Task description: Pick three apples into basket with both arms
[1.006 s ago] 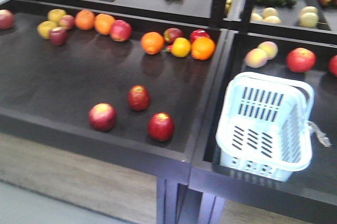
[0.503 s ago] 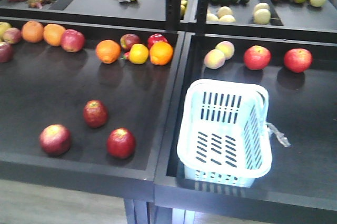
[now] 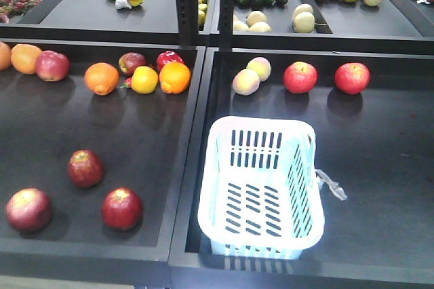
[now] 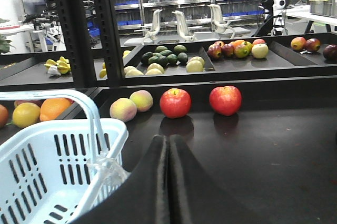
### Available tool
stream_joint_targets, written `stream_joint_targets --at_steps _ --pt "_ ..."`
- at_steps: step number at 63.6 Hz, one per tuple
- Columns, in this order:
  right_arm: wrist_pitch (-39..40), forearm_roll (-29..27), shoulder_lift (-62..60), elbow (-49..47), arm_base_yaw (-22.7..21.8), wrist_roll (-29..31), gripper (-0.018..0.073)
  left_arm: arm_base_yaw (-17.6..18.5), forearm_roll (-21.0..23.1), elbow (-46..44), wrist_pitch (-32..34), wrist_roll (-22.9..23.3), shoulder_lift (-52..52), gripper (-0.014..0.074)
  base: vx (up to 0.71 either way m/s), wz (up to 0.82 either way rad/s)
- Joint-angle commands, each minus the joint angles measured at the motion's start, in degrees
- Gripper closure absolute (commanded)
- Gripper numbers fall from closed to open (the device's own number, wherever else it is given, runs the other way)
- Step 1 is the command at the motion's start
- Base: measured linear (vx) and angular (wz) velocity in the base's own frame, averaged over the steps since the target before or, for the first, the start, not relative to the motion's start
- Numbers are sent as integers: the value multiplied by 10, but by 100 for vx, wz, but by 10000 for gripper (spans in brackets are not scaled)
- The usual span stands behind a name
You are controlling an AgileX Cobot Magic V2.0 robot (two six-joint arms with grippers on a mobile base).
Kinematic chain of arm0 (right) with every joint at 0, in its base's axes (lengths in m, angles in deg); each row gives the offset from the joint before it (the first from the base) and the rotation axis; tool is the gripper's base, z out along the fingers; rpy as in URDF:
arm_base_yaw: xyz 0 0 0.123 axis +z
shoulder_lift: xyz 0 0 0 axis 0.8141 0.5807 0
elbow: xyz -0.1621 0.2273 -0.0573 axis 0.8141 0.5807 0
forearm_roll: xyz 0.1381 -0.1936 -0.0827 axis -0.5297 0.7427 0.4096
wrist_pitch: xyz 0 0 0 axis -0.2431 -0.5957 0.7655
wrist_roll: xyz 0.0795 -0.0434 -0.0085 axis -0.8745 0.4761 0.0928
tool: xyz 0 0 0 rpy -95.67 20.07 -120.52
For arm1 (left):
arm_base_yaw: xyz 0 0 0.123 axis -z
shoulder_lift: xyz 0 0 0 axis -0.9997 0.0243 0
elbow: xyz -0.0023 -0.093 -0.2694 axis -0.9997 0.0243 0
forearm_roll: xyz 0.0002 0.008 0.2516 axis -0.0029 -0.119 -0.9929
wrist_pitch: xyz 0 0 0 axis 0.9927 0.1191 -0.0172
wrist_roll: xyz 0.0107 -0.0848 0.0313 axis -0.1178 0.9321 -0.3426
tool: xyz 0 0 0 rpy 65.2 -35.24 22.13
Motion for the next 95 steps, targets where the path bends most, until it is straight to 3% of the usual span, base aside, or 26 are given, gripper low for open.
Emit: stream_joint_targets --at_steps 1,95 --pt "43 6 -6 8 -4 -1 568 -1 4 13 40 4 -8 603 10 -11" --pt "43 6 -6 8 -4 -1 568 -1 4 13 40 4 -8 603 9 -5"
